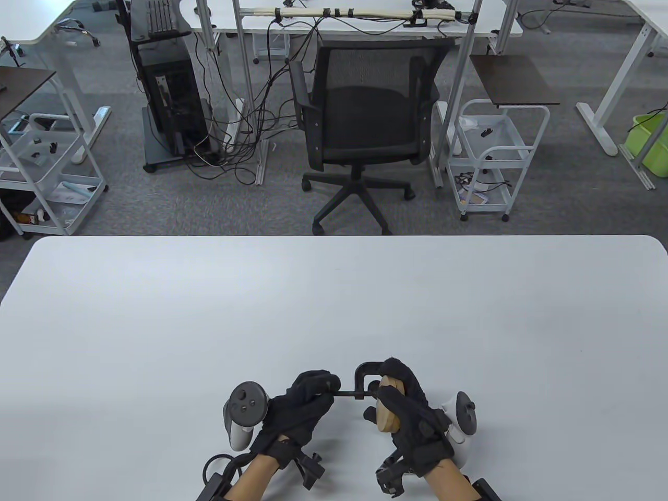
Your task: Screw the clamp shut
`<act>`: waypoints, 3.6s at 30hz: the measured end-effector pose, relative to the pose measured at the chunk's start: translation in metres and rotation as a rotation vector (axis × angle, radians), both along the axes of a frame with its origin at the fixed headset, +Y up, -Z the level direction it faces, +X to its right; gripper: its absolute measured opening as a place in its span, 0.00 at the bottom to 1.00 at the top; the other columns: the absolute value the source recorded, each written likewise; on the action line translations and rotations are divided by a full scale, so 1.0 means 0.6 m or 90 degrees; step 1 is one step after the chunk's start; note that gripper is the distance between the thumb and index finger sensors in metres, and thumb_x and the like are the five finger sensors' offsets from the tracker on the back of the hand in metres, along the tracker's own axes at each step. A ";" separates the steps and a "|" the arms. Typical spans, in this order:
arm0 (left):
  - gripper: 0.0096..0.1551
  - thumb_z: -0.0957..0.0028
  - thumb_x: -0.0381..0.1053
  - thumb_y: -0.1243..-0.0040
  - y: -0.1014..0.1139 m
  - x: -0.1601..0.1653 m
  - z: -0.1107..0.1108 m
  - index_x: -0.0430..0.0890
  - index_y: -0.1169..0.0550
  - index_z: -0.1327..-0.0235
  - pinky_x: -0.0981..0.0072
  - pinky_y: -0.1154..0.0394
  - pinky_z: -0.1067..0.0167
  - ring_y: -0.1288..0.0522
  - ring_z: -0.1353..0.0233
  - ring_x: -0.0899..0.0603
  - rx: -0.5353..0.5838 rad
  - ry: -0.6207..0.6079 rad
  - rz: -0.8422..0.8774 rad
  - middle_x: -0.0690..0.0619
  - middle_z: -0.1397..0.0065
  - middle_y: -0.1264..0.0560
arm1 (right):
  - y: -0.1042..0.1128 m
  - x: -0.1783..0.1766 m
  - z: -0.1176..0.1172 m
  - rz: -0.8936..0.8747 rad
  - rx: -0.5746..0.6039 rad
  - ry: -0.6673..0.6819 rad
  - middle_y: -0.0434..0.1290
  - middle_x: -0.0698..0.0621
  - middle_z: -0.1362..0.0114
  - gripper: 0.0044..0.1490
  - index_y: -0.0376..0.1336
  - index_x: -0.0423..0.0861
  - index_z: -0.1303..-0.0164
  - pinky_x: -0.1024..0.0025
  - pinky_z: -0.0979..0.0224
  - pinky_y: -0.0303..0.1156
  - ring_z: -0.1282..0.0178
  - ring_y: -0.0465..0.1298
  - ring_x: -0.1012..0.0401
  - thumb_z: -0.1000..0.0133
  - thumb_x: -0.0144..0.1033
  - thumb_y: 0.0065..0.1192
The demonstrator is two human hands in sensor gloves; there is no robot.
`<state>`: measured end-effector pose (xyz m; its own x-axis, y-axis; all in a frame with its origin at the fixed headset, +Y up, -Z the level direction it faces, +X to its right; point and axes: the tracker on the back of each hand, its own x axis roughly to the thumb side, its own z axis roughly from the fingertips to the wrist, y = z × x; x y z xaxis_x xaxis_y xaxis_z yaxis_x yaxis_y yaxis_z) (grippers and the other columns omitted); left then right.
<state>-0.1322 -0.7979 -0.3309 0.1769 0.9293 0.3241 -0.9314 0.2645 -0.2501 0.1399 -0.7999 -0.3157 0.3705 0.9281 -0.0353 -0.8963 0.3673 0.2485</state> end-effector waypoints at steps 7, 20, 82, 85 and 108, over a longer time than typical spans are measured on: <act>0.39 0.45 0.59 0.37 0.001 0.001 0.000 0.57 0.37 0.21 0.36 0.31 0.36 0.36 0.25 0.30 0.009 -0.010 -0.005 0.39 0.19 0.42 | 0.001 0.002 0.000 0.001 0.000 -0.020 0.50 0.56 0.16 0.46 0.55 0.50 0.22 0.31 0.40 0.65 0.25 0.54 0.33 0.45 0.57 0.74; 0.41 0.45 0.74 0.51 -0.005 -0.009 -0.003 0.40 0.10 0.70 0.35 0.29 0.39 0.33 0.28 0.26 -0.018 0.017 -0.016 0.39 0.25 0.30 | 0.000 0.006 -0.002 -0.009 -0.007 -0.025 0.49 0.56 0.16 0.47 0.54 0.50 0.22 0.31 0.39 0.65 0.25 0.54 0.34 0.44 0.57 0.74; 0.35 0.41 0.65 0.45 -0.016 0.003 -0.004 0.43 0.23 0.32 0.36 0.30 0.38 0.34 0.28 0.26 -0.141 -0.044 -0.013 0.36 0.23 0.34 | 0.005 0.003 -0.002 0.000 0.033 0.000 0.53 0.58 0.16 0.47 0.57 0.50 0.23 0.29 0.41 0.66 0.25 0.55 0.33 0.47 0.55 0.78; 0.35 0.42 0.64 0.43 -0.009 0.003 -0.001 0.48 0.28 0.26 0.36 0.30 0.38 0.34 0.27 0.27 -0.110 -0.031 -0.043 0.36 0.22 0.35 | 0.002 0.004 -0.003 0.000 0.031 -0.005 0.54 0.58 0.17 0.46 0.57 0.50 0.24 0.29 0.41 0.67 0.25 0.56 0.33 0.47 0.55 0.78; 0.25 0.48 0.46 0.35 0.020 0.006 0.009 0.58 0.23 0.35 0.36 0.29 0.37 0.32 0.27 0.31 0.041 0.018 -0.062 0.41 0.23 0.32 | 0.000 0.002 0.000 -0.019 0.013 0.003 0.52 0.57 0.16 0.47 0.56 0.49 0.23 0.30 0.40 0.67 0.25 0.56 0.33 0.46 0.57 0.75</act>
<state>-0.1283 -0.7860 -0.3256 0.2751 0.8851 0.3755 -0.9071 0.3683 -0.2036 0.1411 -0.7996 -0.3160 0.3984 0.9170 -0.0186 -0.8837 0.3892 0.2601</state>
